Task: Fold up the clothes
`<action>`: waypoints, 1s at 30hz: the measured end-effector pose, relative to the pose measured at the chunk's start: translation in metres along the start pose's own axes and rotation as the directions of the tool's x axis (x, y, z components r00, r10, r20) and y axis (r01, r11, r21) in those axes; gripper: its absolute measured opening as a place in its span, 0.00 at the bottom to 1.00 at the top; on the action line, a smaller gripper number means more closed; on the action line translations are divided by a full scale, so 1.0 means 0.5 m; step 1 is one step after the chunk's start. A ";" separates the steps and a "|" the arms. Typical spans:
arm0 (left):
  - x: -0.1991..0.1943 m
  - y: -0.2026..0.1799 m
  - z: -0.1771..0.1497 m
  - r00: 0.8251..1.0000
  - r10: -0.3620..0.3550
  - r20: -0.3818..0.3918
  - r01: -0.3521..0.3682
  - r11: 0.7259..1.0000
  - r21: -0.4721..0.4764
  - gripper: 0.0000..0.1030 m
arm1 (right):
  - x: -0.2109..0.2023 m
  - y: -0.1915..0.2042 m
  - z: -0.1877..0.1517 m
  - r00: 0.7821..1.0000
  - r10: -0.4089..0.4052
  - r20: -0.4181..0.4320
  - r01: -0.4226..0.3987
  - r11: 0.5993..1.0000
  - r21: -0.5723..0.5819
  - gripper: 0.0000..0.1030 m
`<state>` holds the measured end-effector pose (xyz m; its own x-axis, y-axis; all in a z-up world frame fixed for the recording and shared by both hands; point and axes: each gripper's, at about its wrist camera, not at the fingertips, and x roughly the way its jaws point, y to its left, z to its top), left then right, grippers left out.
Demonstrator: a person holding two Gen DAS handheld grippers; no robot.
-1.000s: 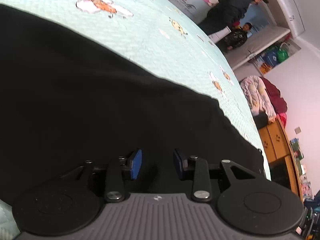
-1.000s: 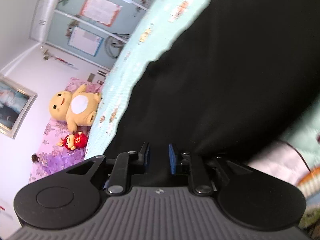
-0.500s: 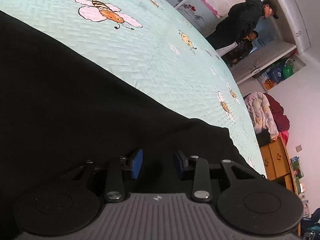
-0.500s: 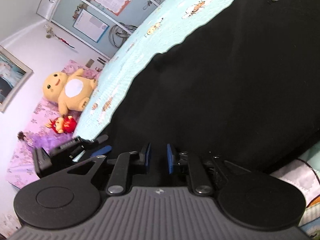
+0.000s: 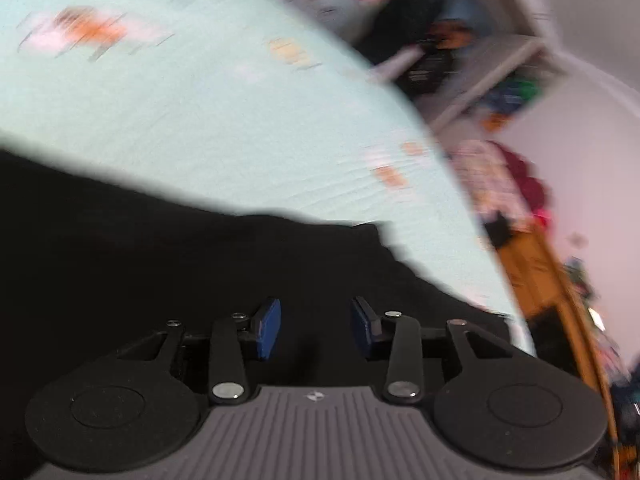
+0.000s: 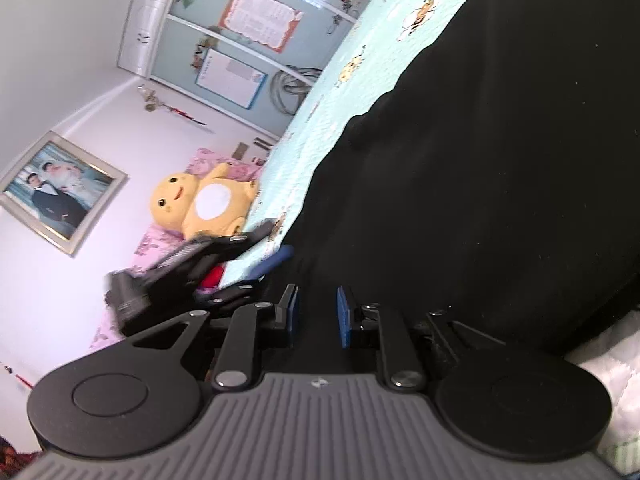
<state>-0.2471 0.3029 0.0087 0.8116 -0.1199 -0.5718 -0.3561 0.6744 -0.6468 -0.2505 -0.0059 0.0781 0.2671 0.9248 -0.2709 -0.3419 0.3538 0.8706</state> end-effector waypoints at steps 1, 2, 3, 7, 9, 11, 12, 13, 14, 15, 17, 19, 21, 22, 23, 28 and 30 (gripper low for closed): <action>0.004 0.016 -0.007 1.000 -0.004 0.012 0.005 1.000 -0.029 0.24 | -0.002 -0.001 0.001 1.000 0.004 -0.001 -0.004 1.000 0.000 0.20; 0.001 0.025 -0.011 1.000 -0.012 0.027 0.013 0.999 -0.040 0.23 | -0.004 -0.002 0.001 1.000 0.008 -0.001 -0.008 1.000 0.001 0.20; -0.001 0.027 -0.010 1.000 -0.016 0.026 0.017 0.999 -0.039 0.23 | -0.007 -0.002 0.002 1.000 0.012 -0.001 -0.012 1.000 0.002 0.20; -0.016 0.013 0.003 1.000 0.008 0.014 -0.007 0.999 -0.048 0.23 | -0.015 -0.003 0.006 1.000 0.028 -0.001 -0.028 1.000 0.005 0.20; -0.037 -0.010 0.005 0.999 0.010 0.035 -0.009 1.000 -0.029 0.27 | -0.019 -0.004 0.007 0.999 0.035 0.000 -0.035 0.999 0.006 0.20; -0.059 -0.029 0.002 0.998 -0.001 0.058 0.000 1.000 0.020 0.30 | -0.024 -0.004 0.009 0.999 0.043 0.000 -0.043 0.999 0.008 0.21; -0.069 -0.036 -0.001 0.998 -0.005 0.067 0.002 0.999 0.042 0.31 | -0.028 -0.001 0.010 0.999 0.046 0.002 -0.046 0.999 0.005 0.22; -0.076 -0.037 -0.005 0.997 -0.003 0.071 -0.001 0.998 0.056 0.33 | -0.035 0.006 0.011 0.999 0.049 0.007 -0.049 0.999 -0.002 0.23; -0.080 -0.033 -0.010 0.997 0.010 0.073 -0.015 0.998 0.063 0.34 | -0.042 0.013 0.011 0.999 0.052 0.012 -0.052 0.999 -0.013 0.23; -0.079 -0.025 -0.016 0.997 0.040 0.068 -0.044 0.997 0.059 0.37 | -0.048 0.021 0.011 0.998 0.055 0.016 -0.055 0.998 -0.029 0.23; -0.067 0.004 -0.029 0.993 0.115 0.041 -0.116 0.993 0.024 0.35 | -0.056 0.033 0.009 0.999 0.052 0.017 -0.051 0.997 -0.054 0.23; -0.065 0.036 -0.034 0.993 0.106 0.043 -0.105 0.994 -0.014 0.24 | -0.055 0.036 0.003 1.000 0.021 -0.001 -0.021 0.998 -0.059 0.23; -0.071 0.042 -0.028 0.994 0.104 0.041 -0.102 0.994 -0.042 0.22 | -0.054 0.033 -0.008 1.000 -0.009 -0.023 0.008 0.999 -0.047 0.26; -0.077 0.037 -0.024 0.993 0.111 0.037 -0.109 0.993 -0.051 0.23 | -0.053 0.031 -0.015 0.999 -0.021 -0.033 0.019 0.999 -0.039 0.26; -0.084 0.031 -0.020 0.992 0.119 0.035 -0.117 0.992 -0.053 0.23 | -0.053 0.030 -0.021 0.999 -0.032 -0.043 0.031 0.999 -0.032 0.26; -0.130 0.001 -0.024 0.993 0.105 0.044 -0.106 0.994 0.019 0.34 | -0.074 0.076 -0.043 0.998 -0.019 -0.059 0.014 0.996 -0.086 0.27; -0.139 0.003 -0.039 0.990 0.136 0.032 -0.138 0.990 0.039 0.39 | -0.089 0.093 -0.057 0.998 -0.006 -0.068 -0.001 0.995 -0.102 0.27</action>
